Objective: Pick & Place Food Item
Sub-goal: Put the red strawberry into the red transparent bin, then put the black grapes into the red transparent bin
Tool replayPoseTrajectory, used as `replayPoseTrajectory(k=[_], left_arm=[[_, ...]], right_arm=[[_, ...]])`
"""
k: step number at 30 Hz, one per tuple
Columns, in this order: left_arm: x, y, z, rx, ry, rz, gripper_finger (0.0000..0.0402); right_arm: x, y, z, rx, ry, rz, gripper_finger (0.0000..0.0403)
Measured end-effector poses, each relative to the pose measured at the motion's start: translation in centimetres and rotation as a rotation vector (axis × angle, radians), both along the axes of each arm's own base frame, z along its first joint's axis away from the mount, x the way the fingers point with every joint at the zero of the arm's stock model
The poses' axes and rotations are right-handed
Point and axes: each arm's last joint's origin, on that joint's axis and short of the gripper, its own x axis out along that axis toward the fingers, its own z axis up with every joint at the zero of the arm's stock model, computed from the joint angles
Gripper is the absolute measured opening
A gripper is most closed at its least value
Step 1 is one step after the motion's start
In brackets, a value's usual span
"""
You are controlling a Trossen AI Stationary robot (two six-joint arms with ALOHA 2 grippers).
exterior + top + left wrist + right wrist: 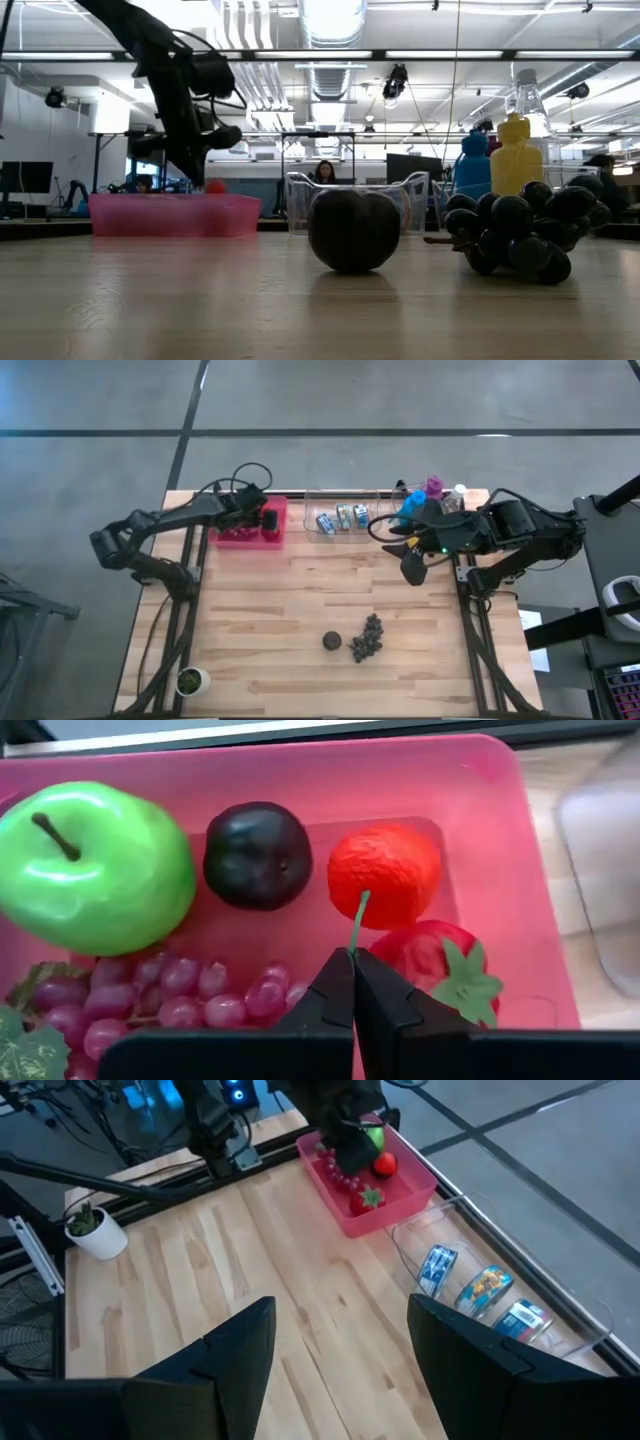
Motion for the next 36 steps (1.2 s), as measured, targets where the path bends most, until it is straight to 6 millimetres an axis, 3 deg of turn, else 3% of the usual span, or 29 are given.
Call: replayPoseTrajectory(k=[7, 22, 30, 36], left_arm=[[0.2, 0.4, -0.3, 0.010, 0.000, -0.008, 0.0008], [0.3, 0.5, 0.0, 0.023, -0.019, -0.016, 0.0131], [0.6, -0.3, 3.4, -0.018, -0.197, -0.225, 0.0133], [0.3, -2.8, 6.2, -0.021, -0.349, -0.368, 0.0125]], right_arm=[[0.0, 0.0, 0.0, 0.001, -0.006, 0.000, 0.0224], [0.0, 0.0, 0.0, -0.001, -0.004, 0.004, 0.0224], [0.0, 0.1, -0.2, 0.008, 0.018, 0.032, 0.0224], [0.5, 0.5, -2.1, 0.052, 0.115, 0.119, 0.0224]])
